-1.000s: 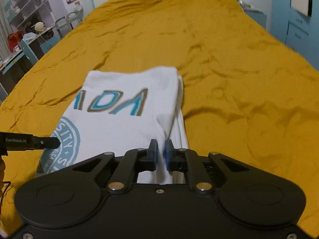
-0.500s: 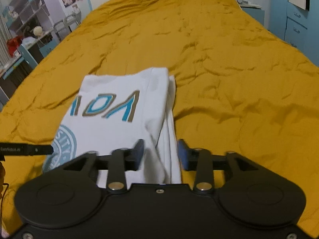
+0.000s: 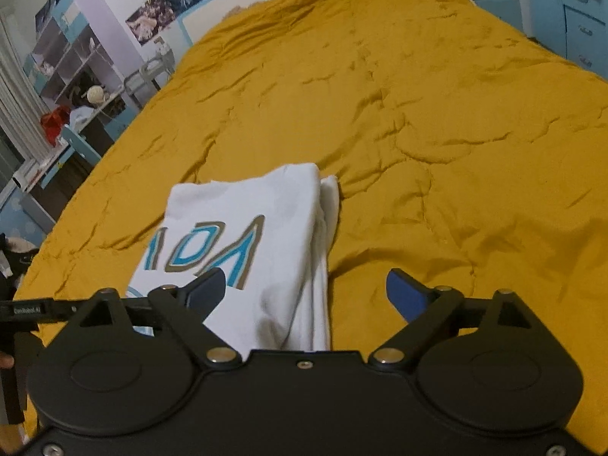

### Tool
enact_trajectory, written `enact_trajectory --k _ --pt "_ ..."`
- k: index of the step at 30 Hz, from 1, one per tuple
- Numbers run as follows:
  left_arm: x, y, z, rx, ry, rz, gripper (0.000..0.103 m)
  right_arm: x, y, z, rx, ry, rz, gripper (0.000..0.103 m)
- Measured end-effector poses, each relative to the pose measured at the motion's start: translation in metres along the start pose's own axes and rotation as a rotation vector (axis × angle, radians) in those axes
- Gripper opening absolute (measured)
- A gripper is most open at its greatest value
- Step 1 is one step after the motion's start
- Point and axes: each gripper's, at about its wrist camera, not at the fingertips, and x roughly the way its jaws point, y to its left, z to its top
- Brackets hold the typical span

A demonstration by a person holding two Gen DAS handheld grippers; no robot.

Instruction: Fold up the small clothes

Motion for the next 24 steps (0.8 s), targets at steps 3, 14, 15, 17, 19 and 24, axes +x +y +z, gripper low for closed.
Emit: enact_trajectory --k 3,14,15,17,19,24 --pt "0.010 0.007 0.005 -0.030 0.021 -0.017 0.103 0.010 -0.005 0.001 0.011 0.013 0.001 0.096" --pt "0.048 0.014 0.011 -0.095 0.131 -0.130 0.103 0.040 -0.025 0.002 0.081 0.057 0.119 0.096" --pt "0.051 0.013 0.012 -0.092 0.136 -0.131 0.103 0.043 -0.027 0.002 0.088 0.059 0.131 0.096" --pt "0.057 0.012 0.012 -0.089 0.144 -0.145 0.103 0.048 -0.028 0.003 0.097 0.062 0.165 0.096" --pt "0.062 0.011 0.015 -0.081 0.156 -0.173 0.103 0.053 -0.028 0.005 0.094 0.067 0.196 0.096" --pt "0.078 0.008 0.023 -0.078 0.186 -0.233 0.103 0.070 -0.021 0.006 0.073 0.112 0.254 0.096"
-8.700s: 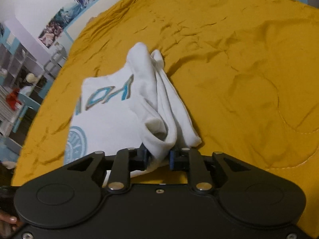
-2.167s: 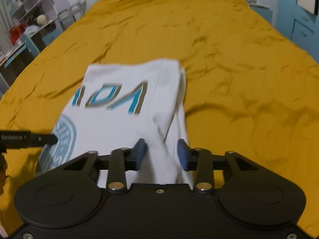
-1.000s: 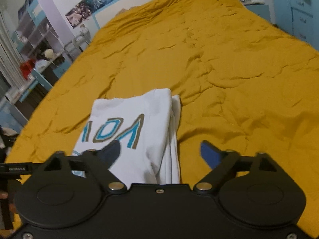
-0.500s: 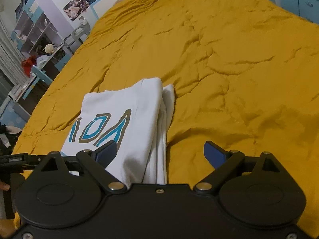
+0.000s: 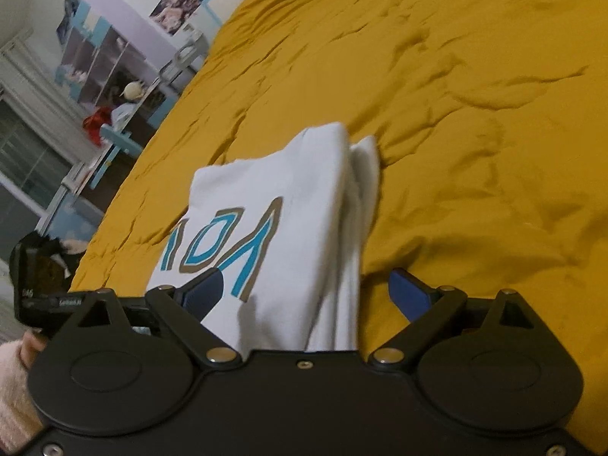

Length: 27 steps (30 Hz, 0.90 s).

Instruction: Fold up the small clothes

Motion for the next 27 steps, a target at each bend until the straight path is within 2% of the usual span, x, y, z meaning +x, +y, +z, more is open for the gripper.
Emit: enact_trajectory --k 5,9,11,13,14,16,18,19,21,23,27 --pt "0.012 -0.006 0.008 0.006 0.022 -0.057 0.103 0.015 0.003 0.004 0.021 0.027 0.089 0.103" --pt "0.025 -0.009 0.015 -0.010 0.024 -0.081 0.103 0.024 0.006 0.007 -0.003 0.055 0.079 0.103" --pt "0.027 -0.007 0.015 -0.031 0.013 -0.130 0.103 0.024 0.007 0.008 -0.004 0.055 0.079 0.103" --pt "0.029 -0.007 0.017 -0.056 0.009 -0.134 0.092 0.022 0.008 0.009 -0.002 0.048 0.074 0.102" --pt "0.029 -0.009 0.017 -0.047 0.007 -0.110 0.078 0.021 0.010 0.009 -0.010 0.044 0.071 0.098" --pt "0.025 -0.010 0.014 -0.025 0.000 -0.096 0.067 0.018 0.014 0.009 -0.039 0.038 0.045 0.087" --pt "0.021 -0.008 0.014 -0.022 -0.014 -0.100 0.051 0.013 0.015 0.009 -0.054 0.039 0.026 0.072" --pt "0.018 -0.006 0.014 -0.026 -0.018 -0.108 0.048 0.010 0.015 0.009 -0.058 0.033 0.019 0.068" --pt "0.015 -0.004 0.014 -0.042 -0.024 -0.125 0.040 0.006 0.015 0.010 -0.062 0.041 -0.005 0.050" --pt "0.014 -0.006 0.015 -0.041 -0.027 -0.123 0.040 0.000 0.013 0.011 -0.043 0.041 0.001 0.046" --pt "0.024 -0.004 0.015 -0.048 0.019 -0.114 0.058 0.008 0.008 0.011 0.002 0.122 -0.020 0.050"
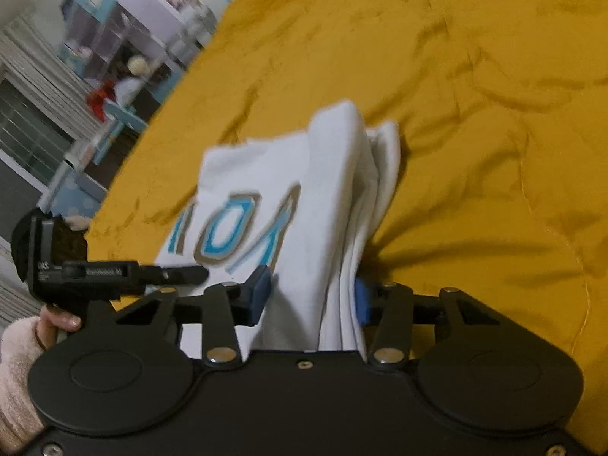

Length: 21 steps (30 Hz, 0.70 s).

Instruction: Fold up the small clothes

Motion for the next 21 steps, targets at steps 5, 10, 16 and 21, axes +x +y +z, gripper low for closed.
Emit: enact_trajectory --k 5,10,16,21 --pt "0.001 -0.004 -0.001 0.006 0.010 -0.001 0.060 0.002 0.000 -0.002 0.037 0.006 0.041 0.062" --pt "-0.002 -0.006 -0.001 -0.010 -0.005 0.006 0.039 0.016 0.001 0.002 0.063 0.007 0.065 0.055" --pt "-0.020 -0.012 0.000 -0.021 -0.034 -0.020 0.022 -0.002 0.024 0.005 -0.001 -0.054 0.099 0.030" --pt "-0.054 -0.020 0.007 0.008 -0.096 -0.042 0.021 -0.013 0.046 0.017 -0.028 -0.094 0.127 0.029"
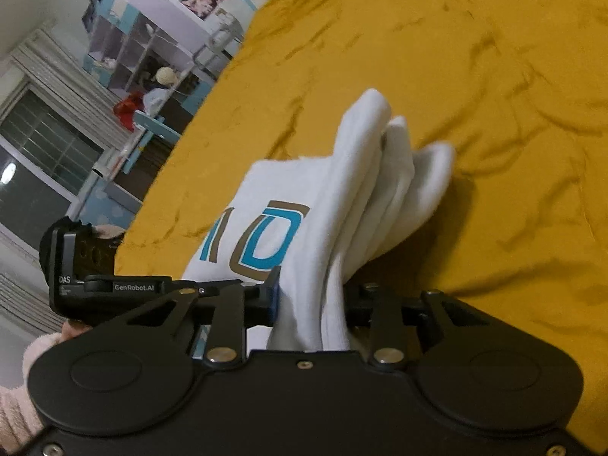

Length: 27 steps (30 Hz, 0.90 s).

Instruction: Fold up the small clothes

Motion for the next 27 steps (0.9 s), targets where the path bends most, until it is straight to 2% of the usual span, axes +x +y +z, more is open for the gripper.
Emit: enact_trajectory --k 5,9,12,16,20,22,23,26,27 --pt "-0.054 0.005 0.029 0.043 -0.067 0.002 0.021 0.011 0.038 0.022 -0.047 -0.045 0.067 0.029" --pt "-0.097 0.022 0.051 0.071 -0.127 0.041 0.022 0.042 0.070 0.039 -0.079 -0.065 0.120 0.029" --pt "-0.115 0.043 0.066 0.083 -0.143 0.071 0.022 0.074 0.088 0.047 -0.096 -0.066 0.145 0.029" --pt "-0.108 0.089 0.077 0.052 -0.115 0.077 0.022 0.119 0.089 0.046 -0.080 -0.040 0.133 0.029" --pt "-0.073 0.149 0.071 -0.036 -0.028 0.084 0.023 0.167 0.065 0.031 -0.045 0.046 0.062 0.029" --pt "-0.060 0.169 0.062 -0.055 -0.021 0.085 0.030 0.187 0.051 0.020 -0.048 0.088 0.018 0.030" --pt "-0.059 0.177 0.058 -0.070 -0.036 0.062 0.033 0.189 0.045 0.015 -0.049 0.089 0.012 0.031" --pt "-0.073 0.185 0.051 -0.116 -0.048 0.027 0.046 0.185 0.030 0.015 0.047 0.094 0.037 0.050" --pt "-0.078 0.182 0.048 -0.111 -0.044 0.032 0.051 0.180 0.027 0.016 0.075 0.099 0.048 0.050"
